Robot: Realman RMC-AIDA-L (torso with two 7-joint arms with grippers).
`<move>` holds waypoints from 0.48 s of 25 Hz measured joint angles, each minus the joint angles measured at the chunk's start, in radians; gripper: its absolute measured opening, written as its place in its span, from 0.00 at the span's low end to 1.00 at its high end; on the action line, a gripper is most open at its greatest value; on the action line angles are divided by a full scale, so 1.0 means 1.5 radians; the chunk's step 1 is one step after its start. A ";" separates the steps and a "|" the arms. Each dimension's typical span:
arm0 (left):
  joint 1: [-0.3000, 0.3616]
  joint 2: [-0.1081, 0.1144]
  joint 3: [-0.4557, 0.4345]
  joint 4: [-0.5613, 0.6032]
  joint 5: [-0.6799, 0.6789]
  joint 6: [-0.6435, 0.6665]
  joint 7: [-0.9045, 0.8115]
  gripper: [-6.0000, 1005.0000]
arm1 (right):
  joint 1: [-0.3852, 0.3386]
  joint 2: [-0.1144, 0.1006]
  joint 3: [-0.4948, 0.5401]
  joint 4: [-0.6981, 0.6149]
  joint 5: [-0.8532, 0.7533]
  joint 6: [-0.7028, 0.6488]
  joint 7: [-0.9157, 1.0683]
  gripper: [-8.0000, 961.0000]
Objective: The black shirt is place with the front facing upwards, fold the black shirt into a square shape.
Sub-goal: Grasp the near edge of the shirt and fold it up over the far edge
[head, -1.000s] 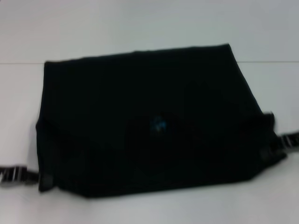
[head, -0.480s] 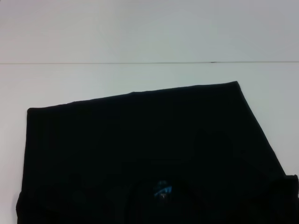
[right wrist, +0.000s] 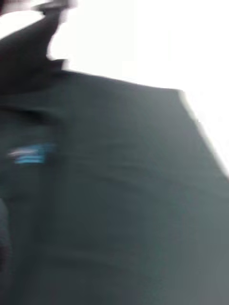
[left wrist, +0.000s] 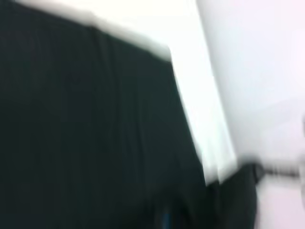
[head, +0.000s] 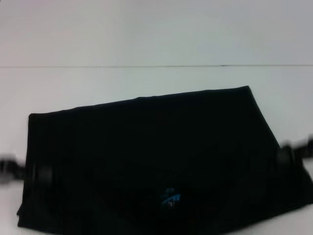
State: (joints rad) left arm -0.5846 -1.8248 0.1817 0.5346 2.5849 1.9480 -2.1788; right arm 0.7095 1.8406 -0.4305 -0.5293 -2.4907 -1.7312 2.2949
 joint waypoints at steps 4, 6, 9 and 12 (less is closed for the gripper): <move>0.003 -0.002 -0.109 -0.023 -0.046 -0.118 -0.026 0.10 | -0.008 -0.003 0.056 0.059 0.112 0.113 0.007 0.12; 0.011 -0.009 -0.128 -0.047 -0.076 -0.185 -0.025 0.10 | -0.015 0.017 0.067 0.085 0.171 0.173 -0.005 0.12; 0.022 -0.022 -0.139 -0.078 -0.121 -0.255 -0.008 0.10 | -0.018 0.066 0.071 0.100 0.246 0.274 -0.037 0.12; 0.038 -0.053 -0.143 -0.103 -0.202 -0.324 0.031 0.10 | -0.015 0.113 0.070 0.103 0.291 0.365 -0.071 0.12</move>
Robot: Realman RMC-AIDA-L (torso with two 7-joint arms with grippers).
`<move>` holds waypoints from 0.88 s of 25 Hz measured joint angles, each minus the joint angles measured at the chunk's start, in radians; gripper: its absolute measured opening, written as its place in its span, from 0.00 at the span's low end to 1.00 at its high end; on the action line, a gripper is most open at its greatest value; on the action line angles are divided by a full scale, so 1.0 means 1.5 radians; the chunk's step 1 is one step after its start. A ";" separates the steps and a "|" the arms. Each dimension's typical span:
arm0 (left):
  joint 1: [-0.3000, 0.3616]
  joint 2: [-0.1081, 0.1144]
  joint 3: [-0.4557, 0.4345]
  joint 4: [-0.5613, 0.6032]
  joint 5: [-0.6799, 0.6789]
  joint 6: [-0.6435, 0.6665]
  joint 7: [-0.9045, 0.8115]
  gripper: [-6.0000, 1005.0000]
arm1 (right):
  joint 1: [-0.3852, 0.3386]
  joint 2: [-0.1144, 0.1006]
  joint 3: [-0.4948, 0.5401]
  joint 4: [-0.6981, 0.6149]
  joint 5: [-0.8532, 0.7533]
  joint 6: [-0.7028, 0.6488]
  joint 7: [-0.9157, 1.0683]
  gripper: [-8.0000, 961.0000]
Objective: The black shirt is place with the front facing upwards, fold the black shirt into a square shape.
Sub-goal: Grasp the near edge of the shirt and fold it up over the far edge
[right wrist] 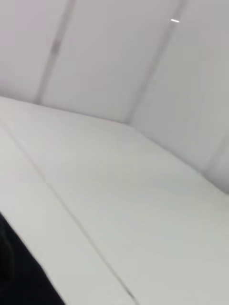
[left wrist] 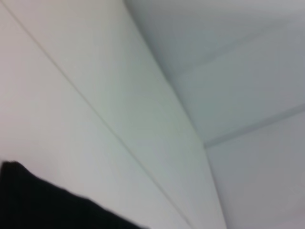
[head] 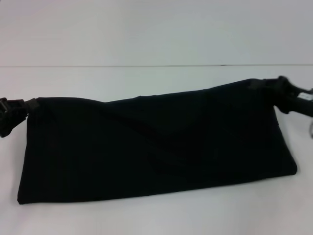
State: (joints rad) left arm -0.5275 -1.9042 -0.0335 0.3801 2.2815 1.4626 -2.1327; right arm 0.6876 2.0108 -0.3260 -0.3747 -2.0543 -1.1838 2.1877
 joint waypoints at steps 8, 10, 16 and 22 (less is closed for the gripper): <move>0.003 -0.032 -0.001 -0.008 -0.046 -0.095 0.037 0.11 | 0.018 0.048 -0.002 0.012 0.035 0.135 -0.073 0.12; 0.002 -0.032 -0.001 -0.013 -0.061 -0.104 0.045 0.11 | 0.018 0.048 -0.001 0.017 0.055 0.140 -0.085 0.12; -0.010 -0.035 0.003 -0.029 -0.087 -0.141 0.067 0.11 | 0.010 0.048 -0.001 0.019 0.101 0.149 -0.102 0.12; -0.027 -0.046 0.001 -0.031 -0.091 -0.181 0.079 0.12 | 0.018 0.051 0.000 0.038 0.118 0.166 -0.131 0.12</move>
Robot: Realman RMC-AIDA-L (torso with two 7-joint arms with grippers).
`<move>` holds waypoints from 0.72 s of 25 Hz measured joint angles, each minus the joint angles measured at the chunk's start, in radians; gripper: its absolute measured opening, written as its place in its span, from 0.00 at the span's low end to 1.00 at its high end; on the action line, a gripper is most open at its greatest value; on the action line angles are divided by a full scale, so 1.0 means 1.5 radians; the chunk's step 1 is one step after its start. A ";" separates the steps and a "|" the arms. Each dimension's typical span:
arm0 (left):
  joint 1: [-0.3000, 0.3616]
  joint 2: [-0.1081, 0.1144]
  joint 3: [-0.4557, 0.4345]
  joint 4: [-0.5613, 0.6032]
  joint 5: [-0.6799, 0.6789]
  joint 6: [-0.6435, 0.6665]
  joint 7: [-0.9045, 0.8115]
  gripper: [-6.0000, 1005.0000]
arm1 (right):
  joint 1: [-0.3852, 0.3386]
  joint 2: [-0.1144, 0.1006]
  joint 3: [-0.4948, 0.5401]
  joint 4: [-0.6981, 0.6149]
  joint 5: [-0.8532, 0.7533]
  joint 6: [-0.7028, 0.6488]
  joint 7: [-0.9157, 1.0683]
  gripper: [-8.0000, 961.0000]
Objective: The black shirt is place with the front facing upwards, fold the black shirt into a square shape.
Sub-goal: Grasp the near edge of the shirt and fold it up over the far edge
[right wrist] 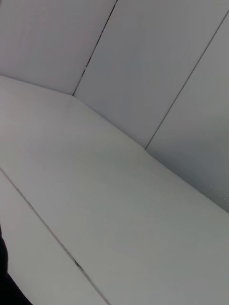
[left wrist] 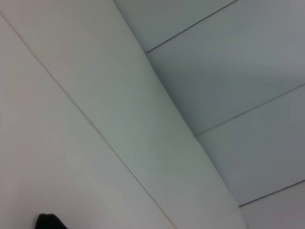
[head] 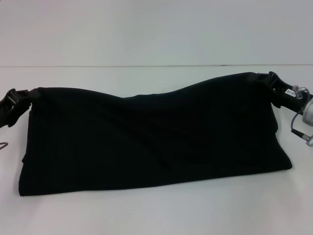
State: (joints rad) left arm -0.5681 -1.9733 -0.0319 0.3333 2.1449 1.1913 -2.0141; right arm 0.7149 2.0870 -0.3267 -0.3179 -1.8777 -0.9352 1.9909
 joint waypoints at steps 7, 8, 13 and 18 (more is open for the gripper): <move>-0.005 -0.011 -0.001 0.000 -0.021 -0.036 0.010 0.12 | 0.005 0.001 0.001 0.007 0.020 0.030 -0.020 0.12; -0.006 -0.011 -0.001 0.000 -0.025 -0.036 0.011 0.12 | 0.005 0.002 0.000 0.007 0.028 0.030 -0.024 0.12; -0.011 -0.012 0.002 0.000 -0.041 -0.042 0.017 0.13 | 0.007 0.001 0.000 0.007 0.048 0.034 -0.040 0.12; -0.024 -0.019 0.007 -0.001 -0.041 -0.068 0.025 0.13 | 0.019 0.002 -0.006 0.015 0.049 0.071 -0.049 0.12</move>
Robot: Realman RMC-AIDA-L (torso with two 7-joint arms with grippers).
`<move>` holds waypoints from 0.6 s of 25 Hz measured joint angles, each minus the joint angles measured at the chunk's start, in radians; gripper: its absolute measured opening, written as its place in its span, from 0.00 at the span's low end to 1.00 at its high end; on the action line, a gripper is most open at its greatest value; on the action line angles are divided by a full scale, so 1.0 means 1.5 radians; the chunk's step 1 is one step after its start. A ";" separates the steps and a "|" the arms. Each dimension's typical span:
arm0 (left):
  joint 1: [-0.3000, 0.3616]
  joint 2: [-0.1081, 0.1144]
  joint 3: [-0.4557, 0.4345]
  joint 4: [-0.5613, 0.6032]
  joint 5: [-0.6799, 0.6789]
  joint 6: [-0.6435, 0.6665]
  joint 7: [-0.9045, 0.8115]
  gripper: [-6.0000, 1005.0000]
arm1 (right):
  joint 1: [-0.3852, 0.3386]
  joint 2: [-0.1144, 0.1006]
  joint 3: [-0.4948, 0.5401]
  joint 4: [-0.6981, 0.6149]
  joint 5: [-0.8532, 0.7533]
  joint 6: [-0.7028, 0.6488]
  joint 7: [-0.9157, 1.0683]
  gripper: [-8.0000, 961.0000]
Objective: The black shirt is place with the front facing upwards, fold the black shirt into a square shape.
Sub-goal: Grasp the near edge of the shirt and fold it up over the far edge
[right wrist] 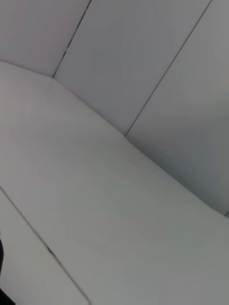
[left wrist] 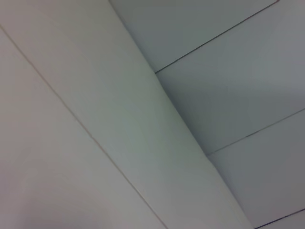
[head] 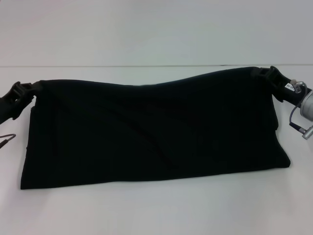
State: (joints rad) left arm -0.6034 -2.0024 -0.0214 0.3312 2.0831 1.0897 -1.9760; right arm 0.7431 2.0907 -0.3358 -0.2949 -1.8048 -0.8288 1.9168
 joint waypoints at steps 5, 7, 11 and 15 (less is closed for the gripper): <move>-0.004 -0.009 0.000 0.000 -0.003 -0.023 0.011 0.13 | 0.009 0.001 0.004 0.010 0.000 0.028 -0.027 0.12; -0.006 -0.013 0.000 0.000 -0.004 -0.032 0.011 0.13 | 0.014 0.001 0.005 0.010 0.007 0.040 -0.058 0.12; -0.011 -0.026 -0.006 0.000 -0.018 -0.051 0.040 0.14 | 0.019 0.001 0.003 0.010 0.030 0.045 -0.110 0.12; -0.016 -0.032 -0.004 0.000 -0.030 -0.060 0.061 0.14 | 0.027 0.001 0.000 0.013 0.047 0.064 -0.142 0.26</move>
State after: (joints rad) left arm -0.6277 -2.0510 -0.0273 0.3314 2.0378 0.9990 -1.8841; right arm 0.7836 2.0925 -0.3365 -0.2752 -1.7340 -0.7327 1.7037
